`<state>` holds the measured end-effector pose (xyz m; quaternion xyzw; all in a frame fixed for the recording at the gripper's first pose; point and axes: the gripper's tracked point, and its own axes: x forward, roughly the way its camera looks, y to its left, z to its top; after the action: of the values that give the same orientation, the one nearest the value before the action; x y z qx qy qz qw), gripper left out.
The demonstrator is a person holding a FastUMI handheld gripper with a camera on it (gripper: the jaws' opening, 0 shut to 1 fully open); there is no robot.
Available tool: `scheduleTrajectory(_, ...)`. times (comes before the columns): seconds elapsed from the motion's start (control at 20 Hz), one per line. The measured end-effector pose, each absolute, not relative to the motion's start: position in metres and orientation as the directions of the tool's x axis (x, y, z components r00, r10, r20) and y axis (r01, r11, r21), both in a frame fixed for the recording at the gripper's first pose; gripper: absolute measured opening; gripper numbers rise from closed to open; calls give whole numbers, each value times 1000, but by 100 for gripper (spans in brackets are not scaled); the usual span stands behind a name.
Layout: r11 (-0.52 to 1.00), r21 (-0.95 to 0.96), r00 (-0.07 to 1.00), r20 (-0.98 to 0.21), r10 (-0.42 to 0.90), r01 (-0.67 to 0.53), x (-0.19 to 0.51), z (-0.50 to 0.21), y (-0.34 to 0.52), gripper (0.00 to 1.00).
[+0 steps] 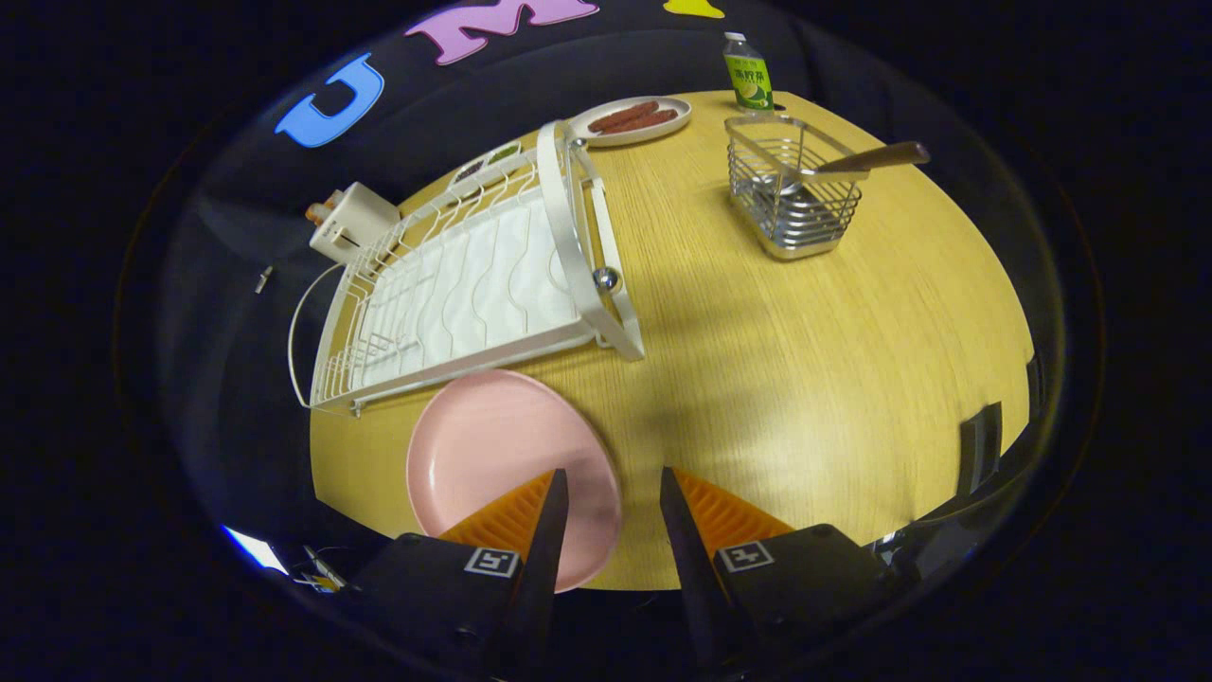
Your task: Take the plate from the dish rack, then take the spoon from the basket and place it into the plate.
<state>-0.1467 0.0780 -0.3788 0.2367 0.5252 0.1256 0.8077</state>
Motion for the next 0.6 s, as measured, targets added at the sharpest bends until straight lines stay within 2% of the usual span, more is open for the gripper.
scheduleTrajectory(0.15,877,481,561,-731,388,20,-122,-345,30,61)
scheduleTrajectory(0.35,930,363,701,-675,229,45,-82,-315,-47,61)
scheduleTrajectory(0.6,948,295,747,-656,109,121,-34,-325,-102,61)
